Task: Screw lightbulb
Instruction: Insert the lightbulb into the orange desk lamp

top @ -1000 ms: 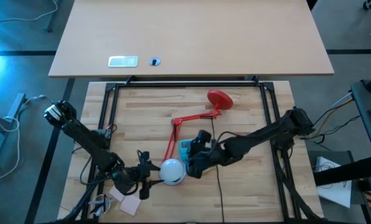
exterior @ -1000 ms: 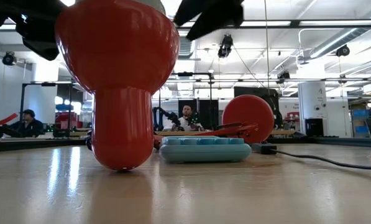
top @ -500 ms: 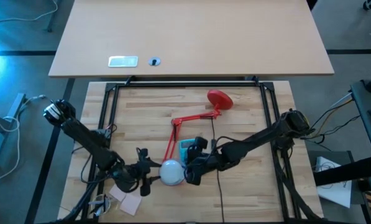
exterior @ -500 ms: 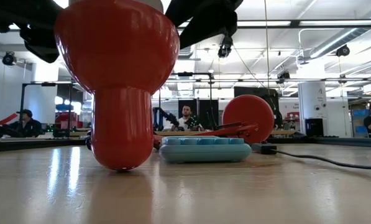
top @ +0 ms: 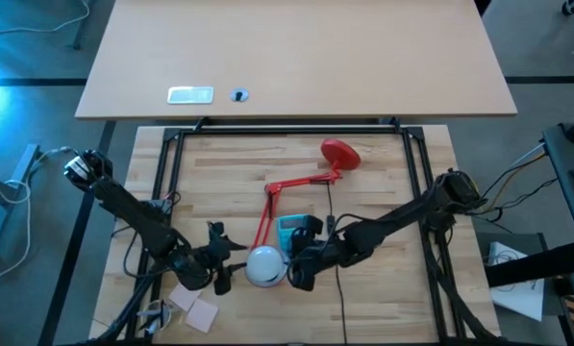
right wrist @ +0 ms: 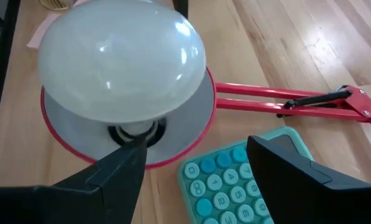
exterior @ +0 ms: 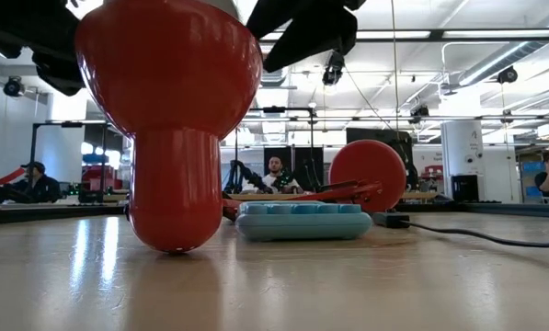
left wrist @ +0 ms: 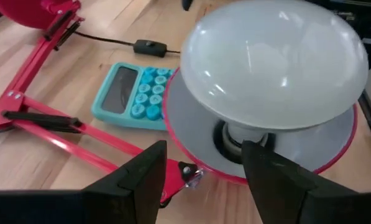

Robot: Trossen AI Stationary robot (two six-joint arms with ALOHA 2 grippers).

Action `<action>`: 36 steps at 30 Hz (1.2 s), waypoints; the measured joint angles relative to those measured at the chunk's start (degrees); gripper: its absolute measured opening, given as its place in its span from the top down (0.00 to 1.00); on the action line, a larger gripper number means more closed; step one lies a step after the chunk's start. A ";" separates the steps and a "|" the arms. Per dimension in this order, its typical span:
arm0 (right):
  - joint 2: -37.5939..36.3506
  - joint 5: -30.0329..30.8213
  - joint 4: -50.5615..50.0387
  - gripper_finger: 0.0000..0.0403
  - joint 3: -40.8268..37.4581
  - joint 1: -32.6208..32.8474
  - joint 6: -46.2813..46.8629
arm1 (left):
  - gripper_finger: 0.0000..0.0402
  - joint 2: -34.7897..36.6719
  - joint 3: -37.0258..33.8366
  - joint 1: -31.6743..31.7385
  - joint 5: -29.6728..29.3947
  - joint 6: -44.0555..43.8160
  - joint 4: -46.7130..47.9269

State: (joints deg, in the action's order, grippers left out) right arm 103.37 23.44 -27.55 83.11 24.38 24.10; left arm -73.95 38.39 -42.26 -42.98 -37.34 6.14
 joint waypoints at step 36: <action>-1.19 -3.04 -1.68 0.34 0.04 -1.17 -1.10 | 0.50 0.96 2.32 1.13 1.72 -2.71 4.98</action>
State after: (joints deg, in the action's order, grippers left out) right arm 102.17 20.40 -29.23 83.15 23.21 23.00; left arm -72.99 40.71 -41.13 -41.26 -40.05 11.12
